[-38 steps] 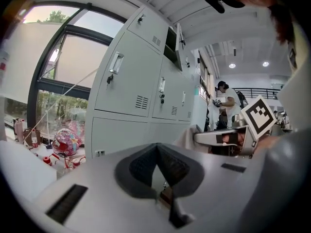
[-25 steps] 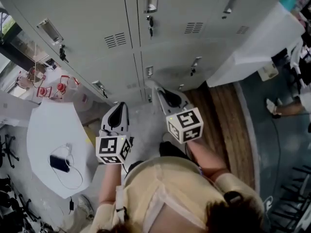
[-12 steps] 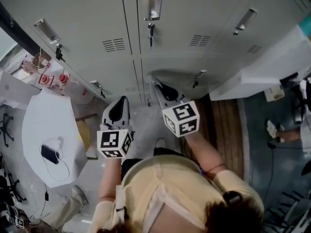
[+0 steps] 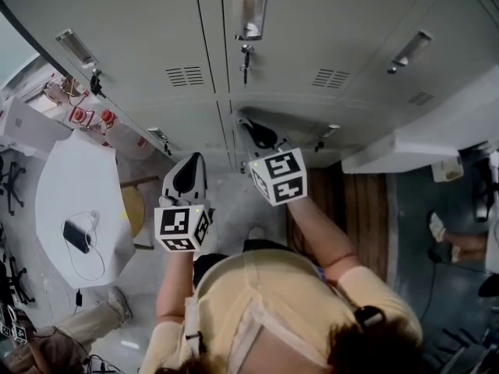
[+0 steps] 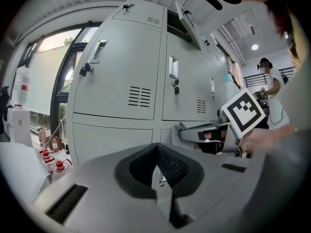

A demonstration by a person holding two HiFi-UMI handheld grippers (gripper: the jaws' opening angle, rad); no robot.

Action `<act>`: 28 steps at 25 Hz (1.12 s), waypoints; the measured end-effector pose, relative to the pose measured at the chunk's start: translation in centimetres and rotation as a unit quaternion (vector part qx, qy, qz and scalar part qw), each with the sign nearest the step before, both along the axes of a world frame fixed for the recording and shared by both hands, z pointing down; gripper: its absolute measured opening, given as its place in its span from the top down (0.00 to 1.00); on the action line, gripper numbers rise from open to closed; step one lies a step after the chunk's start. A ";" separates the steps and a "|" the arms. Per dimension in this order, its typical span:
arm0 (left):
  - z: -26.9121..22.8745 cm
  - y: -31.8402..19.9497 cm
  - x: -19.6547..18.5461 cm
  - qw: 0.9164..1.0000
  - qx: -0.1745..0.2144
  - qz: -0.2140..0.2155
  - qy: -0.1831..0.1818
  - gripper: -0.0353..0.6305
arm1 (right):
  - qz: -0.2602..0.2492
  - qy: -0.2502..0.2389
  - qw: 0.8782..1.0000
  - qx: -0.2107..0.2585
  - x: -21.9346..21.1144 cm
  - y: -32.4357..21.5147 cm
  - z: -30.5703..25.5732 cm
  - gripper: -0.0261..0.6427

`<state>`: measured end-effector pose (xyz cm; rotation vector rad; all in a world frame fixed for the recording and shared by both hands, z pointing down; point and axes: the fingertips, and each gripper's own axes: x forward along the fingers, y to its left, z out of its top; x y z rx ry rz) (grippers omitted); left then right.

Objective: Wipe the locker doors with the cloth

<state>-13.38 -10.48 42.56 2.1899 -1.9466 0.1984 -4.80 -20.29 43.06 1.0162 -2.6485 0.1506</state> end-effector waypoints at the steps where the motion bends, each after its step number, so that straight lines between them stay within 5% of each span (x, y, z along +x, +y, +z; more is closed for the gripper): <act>1: 0.0 -0.1 0.1 1.000 0.000 -0.001 0.001 0.96 | 0.000 0.003 1.000 0.000 -0.1 -0.4 0.1 0.94; 12: 0.0 -1.2 0.3 1.000 0.002 -0.016 0.009 0.96 | 0.009 0.013 1.000 -0.010 -0.2 -2.3 0.6 0.94; 28: 0.6 -5.2 4.5 0.999 0.003 0.032 0.015 0.96 | 0.093 0.026 0.995 -0.002 8.6 -5.6 1.1 0.94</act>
